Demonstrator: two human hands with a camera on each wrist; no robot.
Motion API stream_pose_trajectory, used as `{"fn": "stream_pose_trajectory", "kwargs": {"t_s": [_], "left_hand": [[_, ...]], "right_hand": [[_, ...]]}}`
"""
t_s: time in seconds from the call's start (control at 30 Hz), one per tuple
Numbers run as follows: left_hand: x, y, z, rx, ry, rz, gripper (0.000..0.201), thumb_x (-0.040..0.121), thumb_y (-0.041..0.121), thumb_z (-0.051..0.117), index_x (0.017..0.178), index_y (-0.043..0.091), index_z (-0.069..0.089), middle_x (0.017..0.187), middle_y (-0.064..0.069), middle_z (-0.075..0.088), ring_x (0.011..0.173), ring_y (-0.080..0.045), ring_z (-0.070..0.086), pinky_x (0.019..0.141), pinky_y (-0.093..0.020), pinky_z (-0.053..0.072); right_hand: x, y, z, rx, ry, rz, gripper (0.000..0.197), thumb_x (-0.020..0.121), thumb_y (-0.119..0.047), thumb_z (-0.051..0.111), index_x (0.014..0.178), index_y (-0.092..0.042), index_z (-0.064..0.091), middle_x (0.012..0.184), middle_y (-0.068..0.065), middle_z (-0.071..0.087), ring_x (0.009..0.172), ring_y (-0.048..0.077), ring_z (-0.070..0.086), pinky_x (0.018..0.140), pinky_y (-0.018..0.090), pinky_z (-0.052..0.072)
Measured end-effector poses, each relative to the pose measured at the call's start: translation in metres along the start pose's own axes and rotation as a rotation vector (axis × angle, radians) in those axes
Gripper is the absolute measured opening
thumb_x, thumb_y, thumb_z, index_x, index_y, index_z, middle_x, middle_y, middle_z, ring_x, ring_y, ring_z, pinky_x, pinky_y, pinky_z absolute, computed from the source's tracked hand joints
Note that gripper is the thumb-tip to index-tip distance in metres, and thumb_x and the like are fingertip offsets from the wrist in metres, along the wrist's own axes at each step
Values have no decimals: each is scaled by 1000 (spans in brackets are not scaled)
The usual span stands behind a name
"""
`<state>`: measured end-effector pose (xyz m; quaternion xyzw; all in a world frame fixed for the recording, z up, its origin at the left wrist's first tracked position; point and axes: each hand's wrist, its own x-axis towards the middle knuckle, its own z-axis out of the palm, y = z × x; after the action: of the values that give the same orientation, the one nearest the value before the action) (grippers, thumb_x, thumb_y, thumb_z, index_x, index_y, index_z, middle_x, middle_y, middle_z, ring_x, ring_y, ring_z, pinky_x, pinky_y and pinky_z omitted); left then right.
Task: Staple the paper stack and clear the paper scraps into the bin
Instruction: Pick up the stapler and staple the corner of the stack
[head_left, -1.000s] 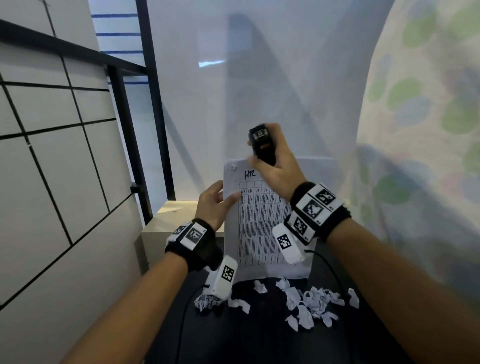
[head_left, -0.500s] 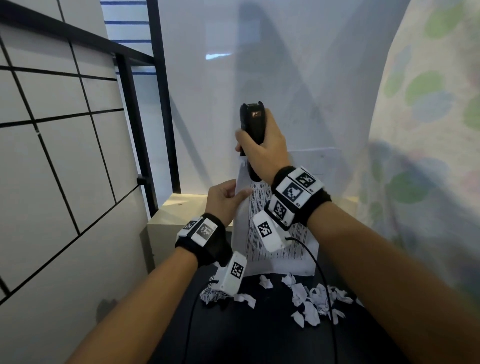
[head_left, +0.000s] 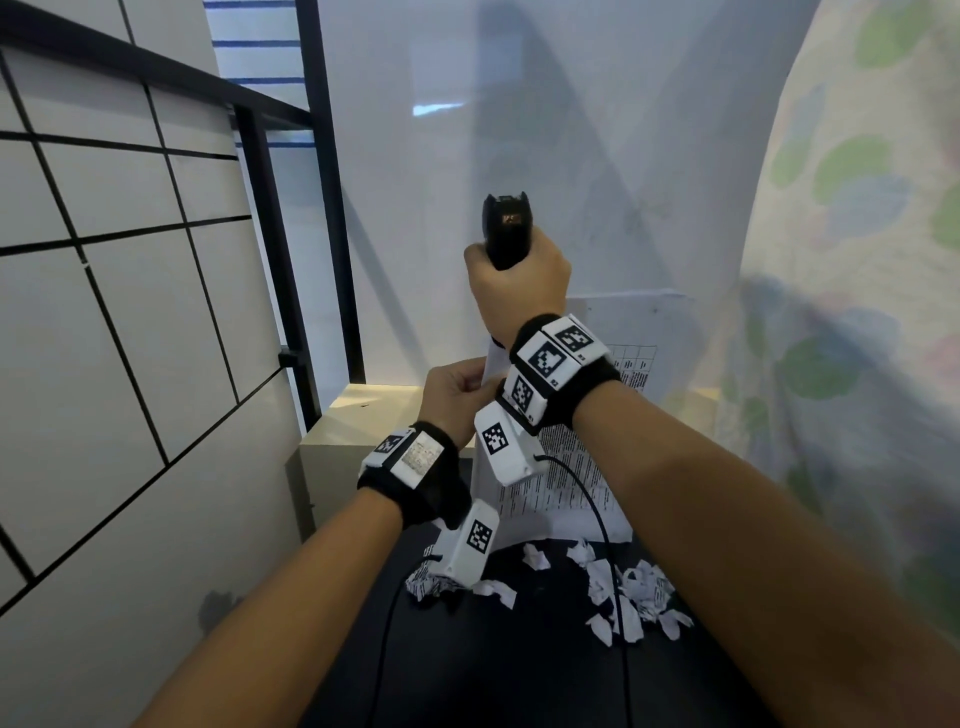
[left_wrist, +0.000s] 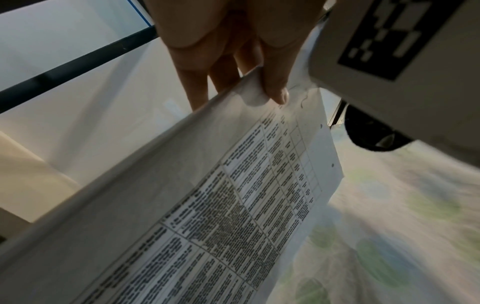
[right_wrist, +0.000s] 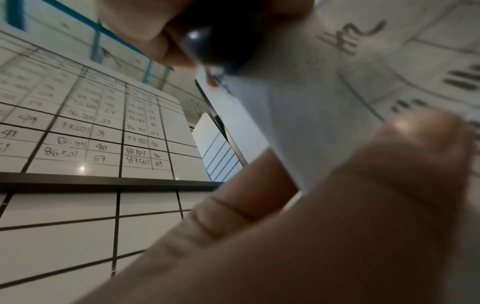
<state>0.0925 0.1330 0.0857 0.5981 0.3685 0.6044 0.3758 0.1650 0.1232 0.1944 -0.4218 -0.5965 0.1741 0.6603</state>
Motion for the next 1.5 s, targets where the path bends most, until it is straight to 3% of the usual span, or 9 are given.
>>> {"fn": "stream_pose_trajectory", "kwargs": {"t_s": [0.13, 0.3, 0.47, 0.63, 0.87, 1.03, 1.17, 1.3, 1.5], "left_hand": [[1, -2, 0, 26, 4, -14, 27, 86, -16, 52, 112, -20, 59, 54, 22, 70, 51, 12, 63, 53, -8, 52], [1, -2, 2, -6, 50, 6, 26, 86, -8, 57, 111, -17, 61, 92, -16, 69, 52, 12, 63, 53, -8, 51], [3, -4, 3, 30, 26, -44, 26, 86, -4, 59, 109, -16, 63, 56, 21, 71, 52, 11, 64, 53, -9, 52], [0, 1, 3, 31, 23, -43, 31, 86, -7, 57, 116, -15, 58, 61, 29, 69, 52, 12, 64, 54, -8, 53], [-1, 4, 9, 46, 23, -59, 26, 86, -8, 57, 109, -17, 62, 52, 21, 70, 48, 10, 63, 51, -8, 52], [-4, 4, 13, 41, 46, -39, 25, 88, -6, 56, 108, -19, 61, 94, -17, 64, 44, 12, 59, 46, -6, 47], [-2, 3, 12, 57, 28, -72, 25, 87, -13, 53, 110, -20, 60, 86, -14, 72, 48, 12, 62, 51, -8, 51], [2, 2, 13, 108, 0, -82, 25, 85, -16, 53, 109, -20, 60, 53, 23, 69, 49, 13, 61, 52, -7, 52], [2, 8, 18, 149, 59, -113, 26, 86, -3, 59, 110, -12, 64, 55, 19, 70, 45, 14, 58, 55, -13, 51]], "right_hand": [[1, -1, -1, -25, -15, 1, 30, 76, -21, 60, 56, -26, 38, 51, -6, 43, 50, 16, 46, 53, 30, 47], [-3, 0, -6, 9, -14, -12, 22, 73, -27, 59, 59, -29, 43, 57, 2, 58, 60, 31, 63, 61, 42, 58], [-5, -2, -10, 15, -38, -45, 23, 74, -25, 60, 58, -30, 43, 57, 3, 57, 57, 29, 62, 58, 39, 58], [-1, -3, -19, 160, 36, 77, 18, 80, -18, 61, 67, -23, 50, 67, 11, 63, 59, 24, 65, 67, 42, 59], [-6, 2, -19, 18, -63, 11, 15, 72, -27, 58, 63, -19, 48, 70, 22, 68, 69, 36, 67, 63, 41, 57], [-3, 6, -13, 4, -30, 23, 25, 76, -30, 59, 57, -23, 44, 56, 5, 55, 59, 32, 63, 59, 41, 58], [1, 10, -11, -31, 24, 45, 31, 77, -22, 60, 55, -25, 38, 50, -6, 43, 49, 17, 46, 53, 30, 48], [5, 12, -12, -56, 55, 59, 30, 76, -23, 60, 55, -25, 38, 51, -6, 43, 51, 16, 46, 55, 31, 49], [7, 10, -24, 189, 59, 132, 20, 83, -29, 63, 69, -27, 49, 68, 6, 64, 60, 20, 64, 62, 32, 57]]}}
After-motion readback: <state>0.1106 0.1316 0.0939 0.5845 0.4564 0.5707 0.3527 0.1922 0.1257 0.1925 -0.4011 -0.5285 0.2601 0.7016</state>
